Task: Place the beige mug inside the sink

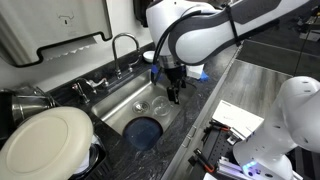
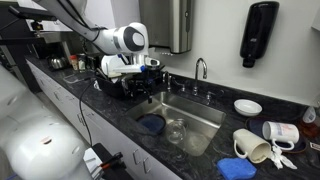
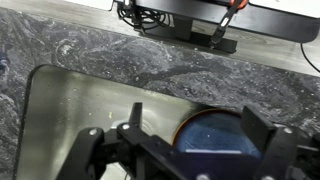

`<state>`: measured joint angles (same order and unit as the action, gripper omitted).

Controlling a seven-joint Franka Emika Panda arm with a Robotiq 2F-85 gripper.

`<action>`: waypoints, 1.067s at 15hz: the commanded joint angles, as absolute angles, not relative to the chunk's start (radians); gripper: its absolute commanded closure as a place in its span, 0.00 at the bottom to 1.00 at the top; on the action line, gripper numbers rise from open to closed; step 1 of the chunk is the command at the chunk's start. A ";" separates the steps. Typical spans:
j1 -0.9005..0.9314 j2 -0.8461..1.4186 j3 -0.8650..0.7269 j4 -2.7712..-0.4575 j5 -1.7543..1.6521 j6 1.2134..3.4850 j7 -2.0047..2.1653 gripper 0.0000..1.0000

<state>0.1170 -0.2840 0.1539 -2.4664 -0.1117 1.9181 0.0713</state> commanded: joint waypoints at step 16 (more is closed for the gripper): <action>-0.027 -0.258 -0.141 -2.638 -0.392 2.261 -0.402 0.00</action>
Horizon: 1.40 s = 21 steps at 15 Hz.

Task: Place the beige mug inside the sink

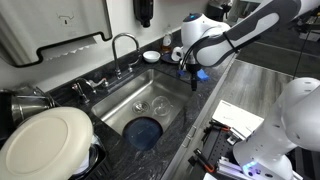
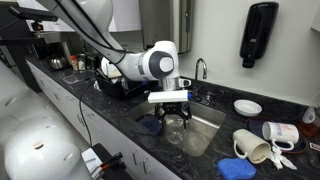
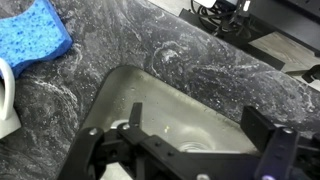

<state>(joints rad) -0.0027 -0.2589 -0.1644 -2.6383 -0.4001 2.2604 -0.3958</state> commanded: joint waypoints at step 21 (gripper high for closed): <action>-0.186 -0.096 -0.295 -2.567 -0.467 2.666 -0.857 0.00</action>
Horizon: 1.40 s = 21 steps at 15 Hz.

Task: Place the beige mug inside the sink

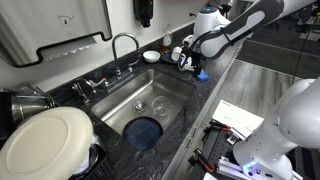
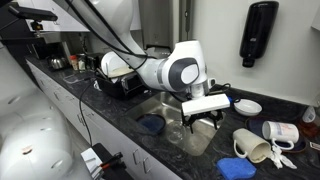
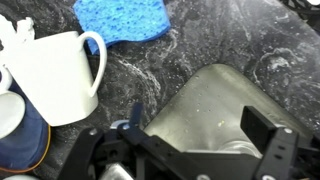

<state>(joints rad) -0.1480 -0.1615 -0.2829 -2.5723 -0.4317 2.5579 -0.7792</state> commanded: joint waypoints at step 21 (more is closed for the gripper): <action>-0.344 0.230 -0.251 -2.372 -0.040 2.812 -1.352 0.00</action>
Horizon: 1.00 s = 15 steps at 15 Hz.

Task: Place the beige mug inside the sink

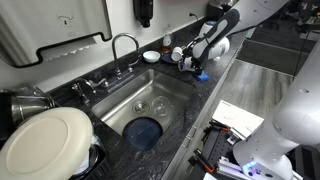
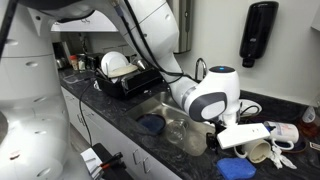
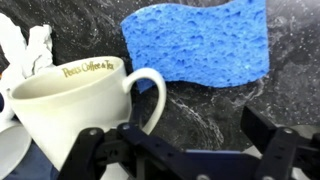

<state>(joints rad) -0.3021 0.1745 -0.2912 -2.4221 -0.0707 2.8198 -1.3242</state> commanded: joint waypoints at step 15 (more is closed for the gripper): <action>-0.353 0.276 -0.250 -2.313 -0.091 2.777 -1.238 0.99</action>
<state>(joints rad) -0.3327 0.2584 -0.2679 -2.3395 -0.0730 2.8089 -1.2616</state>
